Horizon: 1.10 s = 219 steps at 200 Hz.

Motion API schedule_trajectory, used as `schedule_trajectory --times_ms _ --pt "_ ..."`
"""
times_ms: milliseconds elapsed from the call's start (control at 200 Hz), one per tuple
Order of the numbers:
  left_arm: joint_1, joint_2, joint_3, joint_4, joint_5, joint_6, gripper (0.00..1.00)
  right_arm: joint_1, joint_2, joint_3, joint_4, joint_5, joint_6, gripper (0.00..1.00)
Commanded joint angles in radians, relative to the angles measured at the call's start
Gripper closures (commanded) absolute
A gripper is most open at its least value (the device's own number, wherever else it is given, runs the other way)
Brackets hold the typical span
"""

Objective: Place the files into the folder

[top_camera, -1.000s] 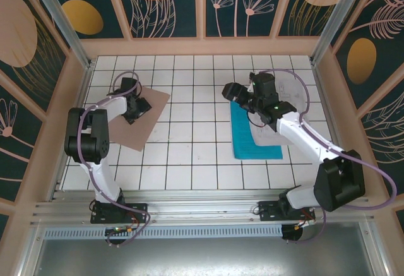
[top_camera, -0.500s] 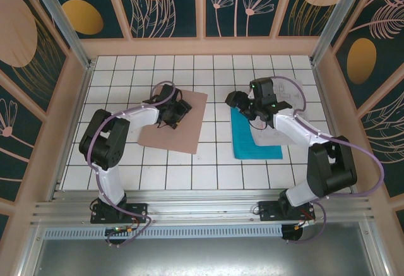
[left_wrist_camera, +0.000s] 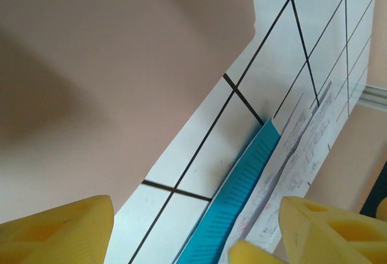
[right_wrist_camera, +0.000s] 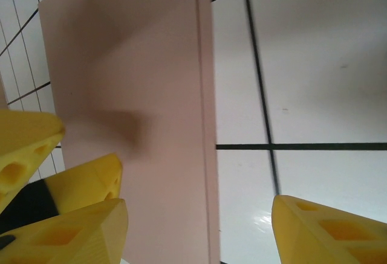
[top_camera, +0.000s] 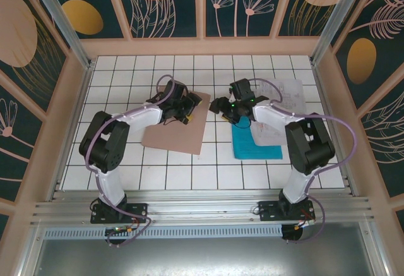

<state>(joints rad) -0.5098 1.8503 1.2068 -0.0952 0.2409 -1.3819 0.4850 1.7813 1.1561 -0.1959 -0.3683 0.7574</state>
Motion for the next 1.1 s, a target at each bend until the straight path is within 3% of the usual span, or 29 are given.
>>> schedule_trajectory --times_ms 0,75,205,300,410,525,816,941,1091 --pt "0.055 -0.092 0.054 -0.272 -0.116 0.173 0.27 0.037 0.045 0.062 -0.024 0.006 0.038 0.36" --pt "0.119 -0.130 0.017 -0.364 -0.192 0.277 0.27 0.051 0.069 0.079 -0.012 0.005 0.055 0.36" --pt "0.242 -0.176 -0.047 -0.385 -0.227 0.460 0.25 0.056 0.085 0.099 -0.002 0.002 0.070 0.36" --pt "0.272 -0.142 -0.031 -0.414 -0.280 0.589 0.23 0.056 0.091 0.100 0.000 -0.010 0.073 0.36" --pt "0.284 -0.080 -0.044 -0.395 -0.268 0.655 0.22 0.056 0.086 0.093 0.000 -0.021 0.075 0.35" --pt "0.284 -0.063 -0.087 -0.330 -0.231 0.680 0.24 0.056 0.071 0.078 0.009 -0.023 0.076 0.35" --pt "0.270 -0.069 -0.170 -0.208 -0.101 0.683 0.42 0.052 0.043 0.045 0.030 -0.036 0.084 0.35" --pt "0.225 -0.073 -0.169 -0.167 -0.050 0.671 0.43 0.040 0.044 0.040 0.039 -0.040 0.085 0.35" --pt "0.180 -0.062 -0.149 -0.167 -0.076 0.640 0.43 0.020 0.053 0.040 0.026 -0.023 0.071 0.35"
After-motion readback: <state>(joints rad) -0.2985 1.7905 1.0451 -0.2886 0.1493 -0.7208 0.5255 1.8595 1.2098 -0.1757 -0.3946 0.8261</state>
